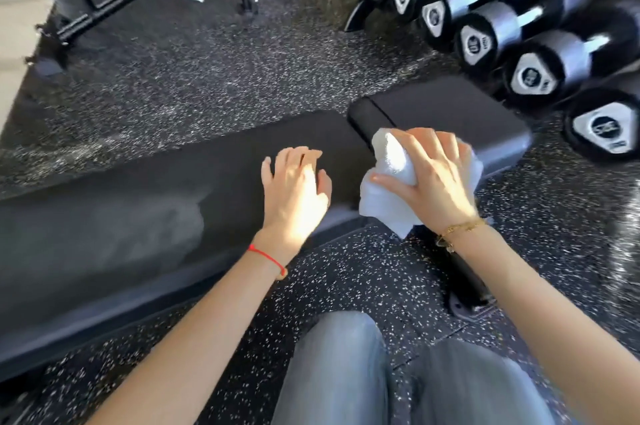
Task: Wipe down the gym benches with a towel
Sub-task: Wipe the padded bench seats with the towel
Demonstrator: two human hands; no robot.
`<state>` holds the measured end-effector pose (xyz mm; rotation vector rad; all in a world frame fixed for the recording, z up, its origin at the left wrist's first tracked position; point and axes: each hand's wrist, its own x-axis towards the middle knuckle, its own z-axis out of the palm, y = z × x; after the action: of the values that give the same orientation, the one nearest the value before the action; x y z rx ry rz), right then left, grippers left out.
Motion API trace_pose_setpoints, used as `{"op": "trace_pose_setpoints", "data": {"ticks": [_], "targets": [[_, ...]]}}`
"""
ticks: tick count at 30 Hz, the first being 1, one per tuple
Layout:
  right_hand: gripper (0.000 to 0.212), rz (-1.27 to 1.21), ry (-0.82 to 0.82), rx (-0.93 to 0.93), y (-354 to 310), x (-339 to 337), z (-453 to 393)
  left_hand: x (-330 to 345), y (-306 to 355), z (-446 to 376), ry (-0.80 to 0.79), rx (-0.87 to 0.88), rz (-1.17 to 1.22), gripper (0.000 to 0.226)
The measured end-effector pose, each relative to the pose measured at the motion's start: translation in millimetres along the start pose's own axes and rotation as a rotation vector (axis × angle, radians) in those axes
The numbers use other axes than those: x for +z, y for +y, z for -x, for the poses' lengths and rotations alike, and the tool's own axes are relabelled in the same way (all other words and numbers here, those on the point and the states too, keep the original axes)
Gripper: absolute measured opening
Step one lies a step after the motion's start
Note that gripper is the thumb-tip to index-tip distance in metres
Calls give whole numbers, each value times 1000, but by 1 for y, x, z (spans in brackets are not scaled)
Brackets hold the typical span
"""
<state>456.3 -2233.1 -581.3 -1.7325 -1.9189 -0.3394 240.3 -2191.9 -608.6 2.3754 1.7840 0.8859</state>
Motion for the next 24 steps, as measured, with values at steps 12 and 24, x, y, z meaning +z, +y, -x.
{"op": "trace_pose_setpoints", "data": {"ticks": [12, 24], "targets": [[76, -2, -103, -224, 121, 48, -9, 58, 73, -25, -38, -148, -137, 55], [80, -207, 88, -517, 144, 77, -8, 65, 81, -19, 18, -263, -219, 39]]}}
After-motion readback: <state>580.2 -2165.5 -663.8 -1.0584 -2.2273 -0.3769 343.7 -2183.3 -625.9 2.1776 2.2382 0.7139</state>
